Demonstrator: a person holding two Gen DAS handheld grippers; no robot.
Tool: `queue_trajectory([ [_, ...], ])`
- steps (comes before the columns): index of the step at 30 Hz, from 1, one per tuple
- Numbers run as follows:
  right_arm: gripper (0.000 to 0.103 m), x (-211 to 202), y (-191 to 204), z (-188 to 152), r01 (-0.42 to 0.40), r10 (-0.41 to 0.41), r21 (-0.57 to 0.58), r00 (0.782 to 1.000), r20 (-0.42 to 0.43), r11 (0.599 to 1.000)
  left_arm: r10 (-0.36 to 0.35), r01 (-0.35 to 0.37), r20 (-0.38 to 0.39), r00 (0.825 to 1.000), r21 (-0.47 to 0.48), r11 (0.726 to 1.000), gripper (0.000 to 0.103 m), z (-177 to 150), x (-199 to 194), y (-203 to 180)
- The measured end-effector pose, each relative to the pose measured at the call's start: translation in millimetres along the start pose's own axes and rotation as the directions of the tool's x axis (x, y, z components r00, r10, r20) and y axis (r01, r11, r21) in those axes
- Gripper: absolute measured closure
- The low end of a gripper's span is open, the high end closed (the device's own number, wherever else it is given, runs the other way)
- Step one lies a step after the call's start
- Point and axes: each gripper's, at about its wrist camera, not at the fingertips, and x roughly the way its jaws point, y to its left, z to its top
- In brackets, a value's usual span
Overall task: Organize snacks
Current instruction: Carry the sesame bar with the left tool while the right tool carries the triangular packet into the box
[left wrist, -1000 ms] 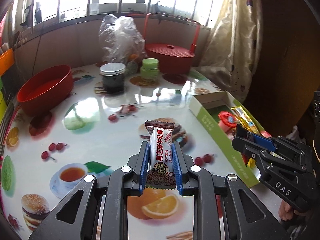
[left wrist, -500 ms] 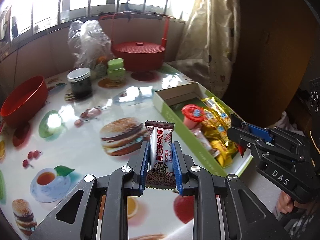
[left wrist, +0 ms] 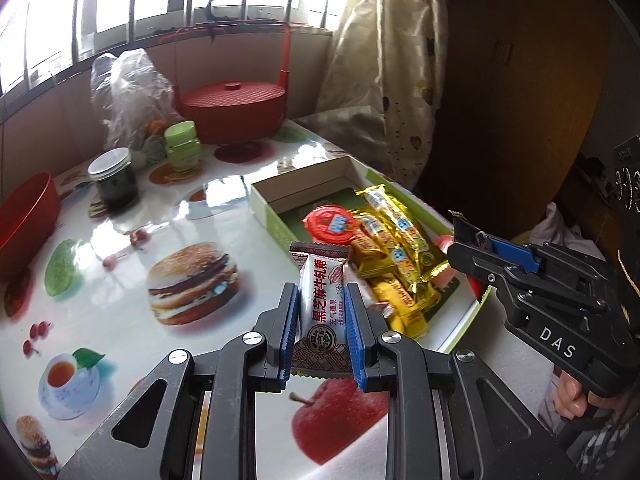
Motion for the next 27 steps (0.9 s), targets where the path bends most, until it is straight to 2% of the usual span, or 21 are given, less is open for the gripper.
queue_trajectory([
  [10, 0.08, -0.2, -22.9, -3.0, 0.03, -0.03, 0.036, 1.0, -0.01, 0.999, -0.035, 0.035, -0.017, 0.999, 0.016, 0.999, 0.079, 11.4, 18.1, -14.3],
  [27, 0.08, 18.0, -39.4, -2.4, 0.055, -0.053, 0.061, 0.998, -0.044, 0.997, -0.032, 0.032, -0.056, 0.998, 0.004, 0.999, 0.079, 21.1, 51.9, -16.7],
])
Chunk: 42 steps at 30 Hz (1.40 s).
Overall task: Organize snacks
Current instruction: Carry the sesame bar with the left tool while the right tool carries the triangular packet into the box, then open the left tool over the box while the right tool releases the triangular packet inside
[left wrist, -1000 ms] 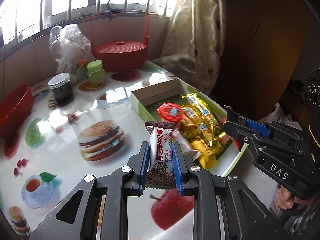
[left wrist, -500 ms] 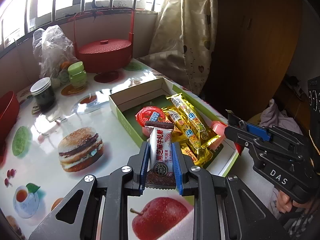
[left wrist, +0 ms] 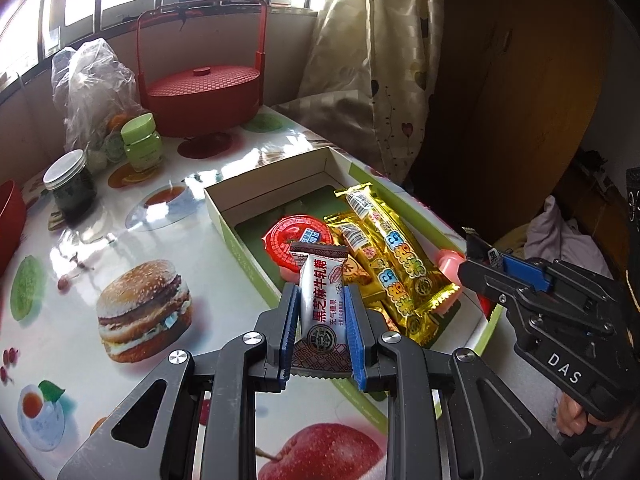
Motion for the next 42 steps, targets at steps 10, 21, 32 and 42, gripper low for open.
queue_trajectory([
  [10, 0.08, 17.5, -1.9, 0.2, -0.004, 0.004, -0.005, 0.999, -0.032, 1.0, 0.009, -0.009, -0.017, 1.0, 0.002, 1.0, 0.079, 4.6, 18.2, -0.2],
  [21, 0.08, 28.8, 3.6, 5.6, -0.003, 0.002, -0.029, 0.999, -0.034, 1.0, 0.024, -0.024, -0.033, 0.999, 0.001, 1.0, 0.079, 12.5, 34.5, 4.2],
  [32, 0.08, 38.9, 5.0, 12.0, -0.008, 0.007, -0.04, 1.0, -0.028, 0.999, 0.031, -0.031, -0.045, 0.999, -0.003, 1.0, 0.079, 19.0, 46.0, 6.7],
  [42, 0.08, 45.2, 8.2, 13.9, -0.016, 0.015, -0.054, 1.0, -0.013, 0.998, 0.017, -0.018, -0.049, 0.999, -0.024, 1.0, 0.079, 20.3, 48.0, 8.2],
])
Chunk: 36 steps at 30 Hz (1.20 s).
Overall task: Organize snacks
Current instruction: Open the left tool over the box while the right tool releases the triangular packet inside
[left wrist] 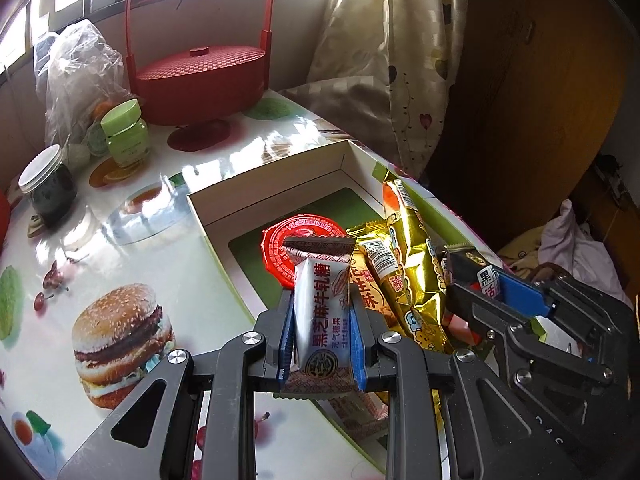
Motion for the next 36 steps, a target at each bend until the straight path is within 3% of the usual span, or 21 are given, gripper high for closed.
queue_trajectory([
  [14, 0.065, -3.6, 0.5, -3.0, -0.013, 0.013, 0.002, 1.0, 0.016, 1.0, -0.004, 0.004, -0.005, 1.0, 0.002, 1.0, 0.074, -1.1, -0.6, -2.9],
  [17, 0.06, -6.2, -0.5, -4.0, -0.019, 0.019, 0.003, 1.0, 0.018, 1.0, -0.011, 0.011, -0.003, 1.0, 0.013, 1.0, 0.061, -1.2, -2.9, -5.0],
  [20, 0.06, -10.3, -3.3, -5.8, -0.008, 0.007, 0.012, 1.0, 0.027, 1.0, -0.022, 0.022, -0.001, 1.0, 0.009, 1.0, 0.056, -2.0, -5.7, -5.1],
  [36, 0.058, -35.0, -6.4, -21.2, -0.004, 0.002, 0.065, 0.999, 0.034, 0.998, -0.007, 0.007, 0.024, 1.0, 0.003, 1.0, 0.056, -17.4, -35.5, -12.3],
])
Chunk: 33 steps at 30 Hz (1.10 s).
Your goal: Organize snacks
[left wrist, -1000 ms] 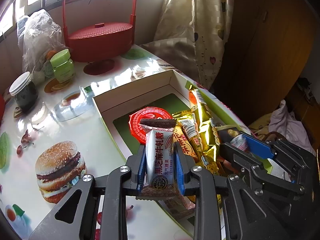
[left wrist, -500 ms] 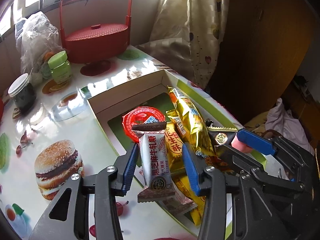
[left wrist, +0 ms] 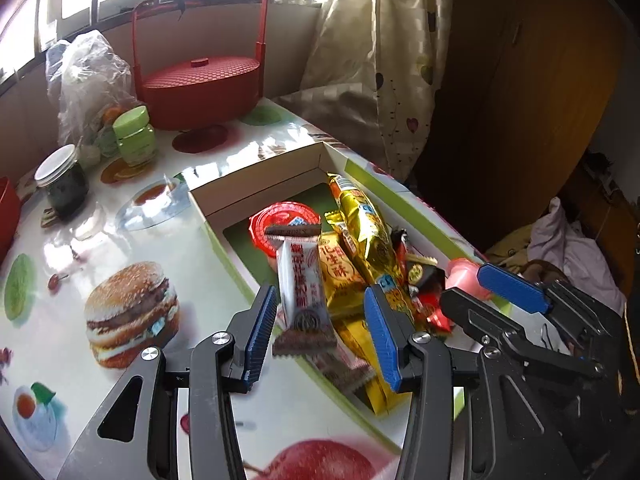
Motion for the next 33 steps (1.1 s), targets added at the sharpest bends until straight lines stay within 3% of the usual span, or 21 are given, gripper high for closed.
queue_trajectory([
  [22, 0.051, -42.6, 11.3, -30.4, 0.033, -0.033, 0.017, 0.999, 0.02, 0.999, 0.073, -0.072, 0.018, 0.997, -0.016, 0.997, 0.056, -54.7, -41.7, 0.0],
  [33, 0.05, -45.0, 16.0, -63.4, 0.082, -0.081, 0.02, 0.995, -0.051, 0.996, 0.098, -0.099, -0.063, 0.993, -0.019, 0.995, 0.056, -98.9, -35.1, -1.7],
])
